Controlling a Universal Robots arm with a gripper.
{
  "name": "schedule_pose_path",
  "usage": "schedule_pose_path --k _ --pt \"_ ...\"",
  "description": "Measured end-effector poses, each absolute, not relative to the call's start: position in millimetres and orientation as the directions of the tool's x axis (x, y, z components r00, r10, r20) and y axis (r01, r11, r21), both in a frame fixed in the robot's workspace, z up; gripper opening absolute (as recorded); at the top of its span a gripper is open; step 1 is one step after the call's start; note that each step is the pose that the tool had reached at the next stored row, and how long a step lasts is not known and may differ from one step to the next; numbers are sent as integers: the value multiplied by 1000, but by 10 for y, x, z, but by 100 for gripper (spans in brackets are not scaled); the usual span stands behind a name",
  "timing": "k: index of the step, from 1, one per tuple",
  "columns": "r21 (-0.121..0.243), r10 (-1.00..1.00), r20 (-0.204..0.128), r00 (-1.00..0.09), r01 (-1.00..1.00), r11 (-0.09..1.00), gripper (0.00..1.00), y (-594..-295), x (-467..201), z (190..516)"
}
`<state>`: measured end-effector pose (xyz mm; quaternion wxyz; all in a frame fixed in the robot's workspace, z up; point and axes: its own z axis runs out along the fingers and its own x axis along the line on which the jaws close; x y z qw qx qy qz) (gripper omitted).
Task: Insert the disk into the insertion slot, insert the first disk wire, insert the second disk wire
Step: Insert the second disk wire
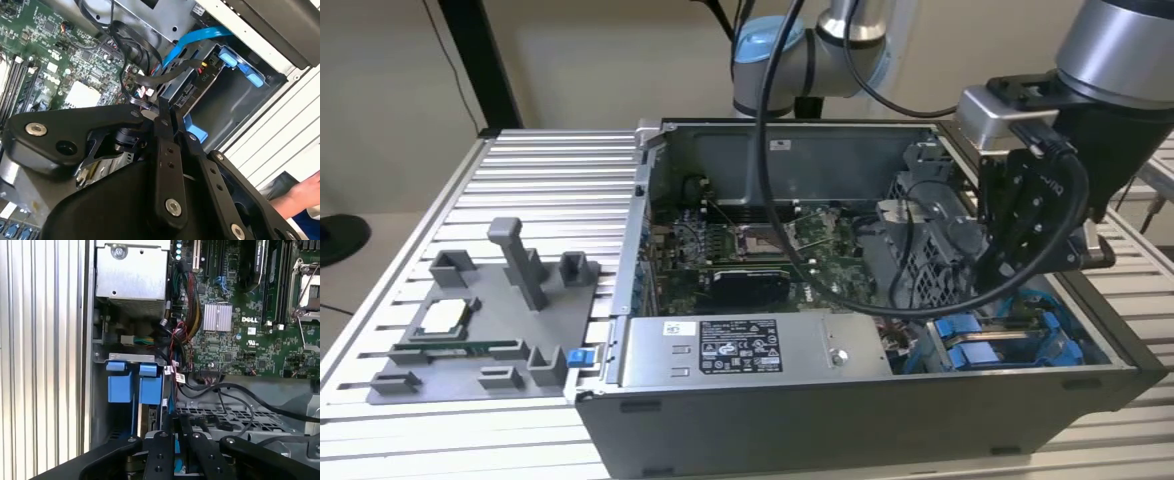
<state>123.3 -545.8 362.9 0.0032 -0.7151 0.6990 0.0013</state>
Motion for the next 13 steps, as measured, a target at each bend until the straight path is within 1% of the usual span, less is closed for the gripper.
schedule_pose_path --k 6,13 --pt "-3 -1000 -9 23 -1000 -23 0 -5576 1236 3577" --pt "-3 -1000 -12 26 -1000 -26 0 -5604 1291 3577"
